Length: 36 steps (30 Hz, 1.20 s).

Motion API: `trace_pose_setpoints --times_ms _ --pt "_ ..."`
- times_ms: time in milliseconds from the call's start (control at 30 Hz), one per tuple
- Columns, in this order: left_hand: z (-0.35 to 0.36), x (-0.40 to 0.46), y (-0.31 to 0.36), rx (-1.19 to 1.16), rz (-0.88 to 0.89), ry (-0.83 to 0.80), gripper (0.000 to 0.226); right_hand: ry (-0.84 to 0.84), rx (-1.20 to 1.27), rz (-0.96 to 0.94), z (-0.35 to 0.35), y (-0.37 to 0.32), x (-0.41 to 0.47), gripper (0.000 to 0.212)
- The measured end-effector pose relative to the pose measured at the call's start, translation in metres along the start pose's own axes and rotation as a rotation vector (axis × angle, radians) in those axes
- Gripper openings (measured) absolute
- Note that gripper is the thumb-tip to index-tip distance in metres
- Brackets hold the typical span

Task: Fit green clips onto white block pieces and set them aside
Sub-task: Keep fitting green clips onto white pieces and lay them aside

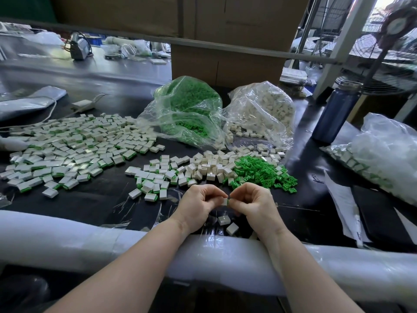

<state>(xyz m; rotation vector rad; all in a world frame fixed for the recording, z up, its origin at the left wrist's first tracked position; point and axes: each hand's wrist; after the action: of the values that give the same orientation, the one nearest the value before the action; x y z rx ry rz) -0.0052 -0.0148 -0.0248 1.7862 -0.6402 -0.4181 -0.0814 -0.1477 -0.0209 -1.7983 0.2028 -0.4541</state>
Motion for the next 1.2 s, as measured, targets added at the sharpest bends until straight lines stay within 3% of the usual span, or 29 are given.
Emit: trace_pose_setpoints --times_ms 533,767,900,1100,1200 --pt "-0.0003 -0.0029 0.0019 0.168 0.055 -0.064 0.010 -0.069 0.040 0.031 -0.0021 0.0012 0.0002 0.019" --pt "-0.0023 0.0025 -0.0026 -0.023 0.021 0.028 0.016 0.022 0.076 -0.007 -0.0007 0.0021 0.0012 0.008" --pt "-0.0037 0.0030 -0.0027 -0.122 -0.016 0.002 0.018 0.026 0.062 -0.026 -0.0016 0.0035 0.0012 0.019" --pt "0.0005 0.0016 -0.0030 -0.051 -0.005 0.001 0.004 0.062 0.031 -0.006 0.0003 0.0028 0.0020 0.017" --pt "-0.0013 0.0015 -0.0024 -0.014 0.001 0.026 0.012 0.051 0.033 -0.010 0.0014 0.0008 0.0000 0.014"
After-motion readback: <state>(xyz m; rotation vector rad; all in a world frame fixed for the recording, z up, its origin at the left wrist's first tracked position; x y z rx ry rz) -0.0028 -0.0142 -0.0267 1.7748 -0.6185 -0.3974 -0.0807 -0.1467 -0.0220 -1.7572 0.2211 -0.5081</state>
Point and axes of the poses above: each hand's wrist, its own x-axis towards the middle knuckle, its own z-axis out of the palm, y = z × x, and after that the axes turned 5 degrees about -z, right-handed
